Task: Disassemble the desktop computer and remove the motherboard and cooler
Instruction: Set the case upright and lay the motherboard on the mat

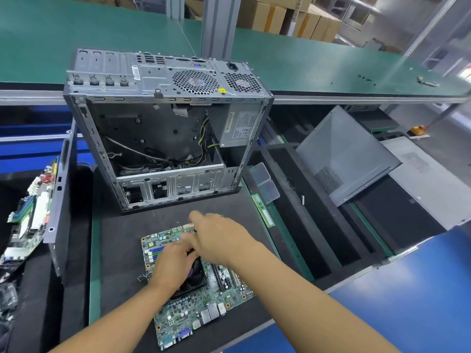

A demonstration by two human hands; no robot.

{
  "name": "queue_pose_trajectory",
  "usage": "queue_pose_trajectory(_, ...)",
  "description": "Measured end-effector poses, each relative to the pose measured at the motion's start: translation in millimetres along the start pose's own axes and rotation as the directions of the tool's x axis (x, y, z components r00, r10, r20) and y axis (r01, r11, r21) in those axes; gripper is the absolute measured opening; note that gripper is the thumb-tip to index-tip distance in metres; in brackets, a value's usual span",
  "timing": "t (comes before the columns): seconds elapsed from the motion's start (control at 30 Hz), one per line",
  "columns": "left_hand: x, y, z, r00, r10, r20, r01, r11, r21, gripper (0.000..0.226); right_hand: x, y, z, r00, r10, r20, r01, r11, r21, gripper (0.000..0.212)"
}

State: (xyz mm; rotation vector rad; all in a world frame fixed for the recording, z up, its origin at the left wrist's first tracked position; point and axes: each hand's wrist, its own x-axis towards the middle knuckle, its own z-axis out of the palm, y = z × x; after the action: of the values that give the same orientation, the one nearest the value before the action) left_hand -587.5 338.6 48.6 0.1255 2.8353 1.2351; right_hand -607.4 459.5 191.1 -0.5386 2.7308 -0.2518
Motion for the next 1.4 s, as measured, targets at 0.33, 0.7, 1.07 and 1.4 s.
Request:
queue_pose_trajectory(0.33,-2,7,-1,1.000,0.019,-0.021,-0.020,0.999,-0.036,0.059,4,-14,-17,0.995,0.073,0.067,-0.055,0.970,-0.235,0.023)
queue_pose_trajectory(0.7,4,0,0,0.997,-0.060,0.046,0.061,0.998,-0.009,0.012,2,-8,-23,0.989,0.010,0.146,0.014,0.987,-0.158,0.032)
queue_pose_trajectory(1.07,5,-8,5,1.000,-0.010,0.022,0.011,0.999,-0.038,0.014,7,-8,-6,0.981,0.174,0.087,-0.164,0.981,-0.107,0.035)
queue_pose_trajectory(1.4,-1,-15,3,0.932,0.081,0.354,-0.230,0.886,0.402,0.112,8,-8,-14,0.973,0.141,0.185,-0.139,0.990,-0.024,0.011)
